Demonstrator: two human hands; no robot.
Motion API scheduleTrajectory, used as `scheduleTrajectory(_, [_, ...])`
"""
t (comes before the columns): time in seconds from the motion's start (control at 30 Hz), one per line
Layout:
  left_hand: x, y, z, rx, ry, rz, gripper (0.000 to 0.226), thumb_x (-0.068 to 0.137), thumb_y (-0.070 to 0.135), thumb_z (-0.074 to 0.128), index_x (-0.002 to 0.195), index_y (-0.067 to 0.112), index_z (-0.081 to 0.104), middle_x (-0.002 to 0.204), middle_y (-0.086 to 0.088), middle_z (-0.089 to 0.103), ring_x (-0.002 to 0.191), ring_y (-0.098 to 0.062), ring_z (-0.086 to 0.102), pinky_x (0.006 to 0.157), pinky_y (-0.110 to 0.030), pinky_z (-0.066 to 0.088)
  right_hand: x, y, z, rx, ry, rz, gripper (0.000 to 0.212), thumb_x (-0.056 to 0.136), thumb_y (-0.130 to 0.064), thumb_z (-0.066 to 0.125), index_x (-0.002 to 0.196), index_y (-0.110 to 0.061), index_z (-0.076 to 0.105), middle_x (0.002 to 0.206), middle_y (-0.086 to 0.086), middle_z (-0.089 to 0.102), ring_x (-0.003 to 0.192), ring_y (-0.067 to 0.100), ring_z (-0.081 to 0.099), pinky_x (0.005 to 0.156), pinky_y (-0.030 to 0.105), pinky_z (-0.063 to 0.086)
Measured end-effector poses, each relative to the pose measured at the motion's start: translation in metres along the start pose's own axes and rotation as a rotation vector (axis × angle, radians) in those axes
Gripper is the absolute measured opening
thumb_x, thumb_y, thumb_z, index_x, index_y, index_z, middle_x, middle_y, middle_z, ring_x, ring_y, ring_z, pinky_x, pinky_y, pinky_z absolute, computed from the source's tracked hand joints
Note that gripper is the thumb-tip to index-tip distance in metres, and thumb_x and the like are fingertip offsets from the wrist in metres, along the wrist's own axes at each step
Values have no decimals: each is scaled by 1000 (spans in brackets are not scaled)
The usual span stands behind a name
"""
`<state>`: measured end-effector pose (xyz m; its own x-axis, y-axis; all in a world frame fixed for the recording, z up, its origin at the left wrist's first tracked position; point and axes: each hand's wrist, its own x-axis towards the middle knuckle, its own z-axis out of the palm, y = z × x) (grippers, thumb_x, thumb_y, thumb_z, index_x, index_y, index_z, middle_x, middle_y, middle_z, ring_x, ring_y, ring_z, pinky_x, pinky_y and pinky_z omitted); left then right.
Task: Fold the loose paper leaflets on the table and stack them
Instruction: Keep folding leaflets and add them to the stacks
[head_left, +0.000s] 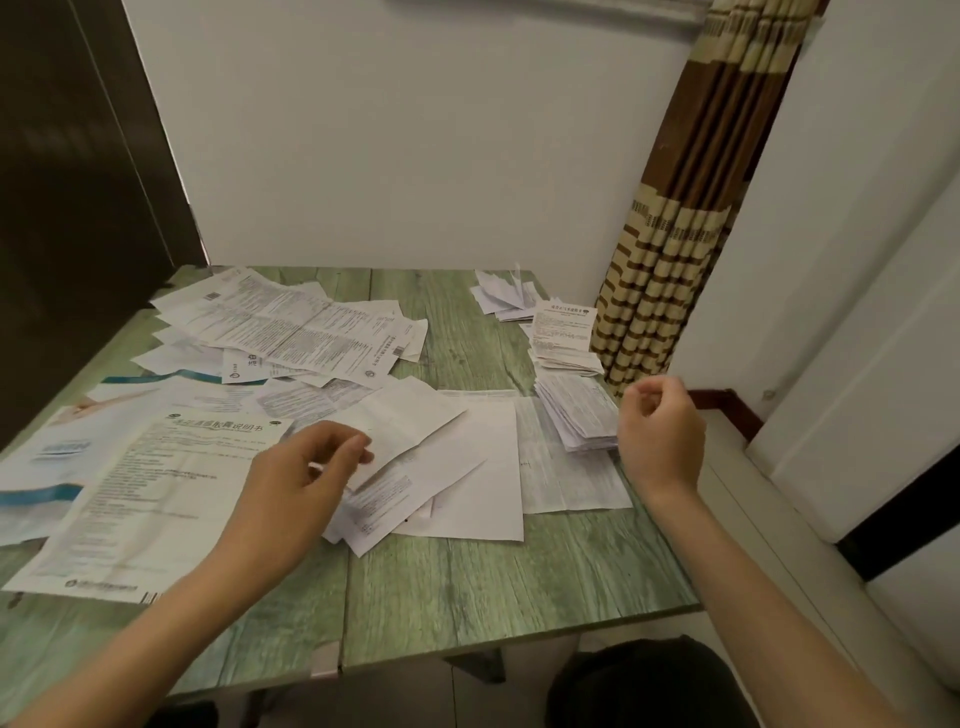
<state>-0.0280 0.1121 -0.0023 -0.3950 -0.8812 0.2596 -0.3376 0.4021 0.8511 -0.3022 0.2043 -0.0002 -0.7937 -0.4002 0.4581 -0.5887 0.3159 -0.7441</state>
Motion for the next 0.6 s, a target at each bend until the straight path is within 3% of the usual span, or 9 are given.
scheduleTrajectory(0.03, [1, -1, 3, 68, 6, 43, 8, 91, 20, 57, 92, 21, 65, 89, 12, 68, 83, -6, 60, 74, -25, 45, -7, -9, 0, 19, -43, -64, 5, 93, -13, 51, 89, -13, 55, 80, 4, 59, 69, 16, 52, 54, 22, 37])
scheduleTrajectory(0.13, [4, -13, 7, 254, 7, 91, 25, 90, 18, 59, 116, 18, 60, 109, 9, 60, 95, -7, 52, 83, -21, 36, -41, -40, 19, 31, -371, -292, 6, 91, -14, 55, 97, -14, 57, 81, -4, 56, 69, 6, 49, 60, 18, 38])
scheduleTrajectory(0.2, [4, -18, 8, 302, 10, 96, 31, 91, 17, 59, 122, 17, 57, 114, 6, 58, 98, -6, 47, 83, -19, 31, -62, -53, 34, -2, -623, -441, 21, 91, -16, 55, 112, -14, 56, 99, -4, 58, 89, 9, 51, 79, 20, 40])
scheduleTrajectory(0.27, [3, -21, 5, 329, 5, 100, 34, 91, 18, 58, 124, 18, 55, 114, 6, 57, 96, -4, 44, 80, -16, 29, -73, -63, 49, -36, -785, -546, 32, 91, -13, 53, 123, -12, 55, 126, 2, 53, 118, 15, 44, 101, 20, 28])
scheduleTrajectory(0.33, [2, -24, 0, 348, -3, 96, 34, 92, 19, 57, 126, 20, 53, 113, 8, 54, 91, -4, 44, 74, -14, 29, -75, -69, 60, -76, -869, -602, 37, 90, -10, 51, 126, -14, 54, 145, 3, 40, 135, 16, 30, 108, 17, 14])
scheduleTrajectory(0.43, [2, -32, -7, 368, -57, 72, 32, 93, 23, 54, 125, 22, 53, 107, 8, 56, 84, -2, 48, 70, -11, 33, -73, -67, 70, -139, -953, -646, 36, 87, -8, 50, 121, -16, 57, 155, 2, 24, 143, 14, 15, 108, 14, 5])
scheduleTrajectory(0.53, [-1, -40, -9, 419, -127, 84, 30, 93, 23, 54, 123, 18, 56, 115, 3, 60, 104, -12, 53, 82, -15, 33, -74, -64, 71, -148, -966, -634, 33, 87, -10, 49, 118, -15, 61, 155, 4, 28, 140, 18, 28, 110, 19, 16])
scheduleTrajectory(0.6, [-3, -42, -8, 442, -124, 117, 28, 92, 19, 56, 120, 14, 58, 114, 1, 62, 107, -15, 54, 83, -15, 30, -76, -62, 72, -174, -959, -669, 42, 87, -17, 43, 125, -13, 58, 153, 6, 31, 137, 21, 35, 110, 23, 21])
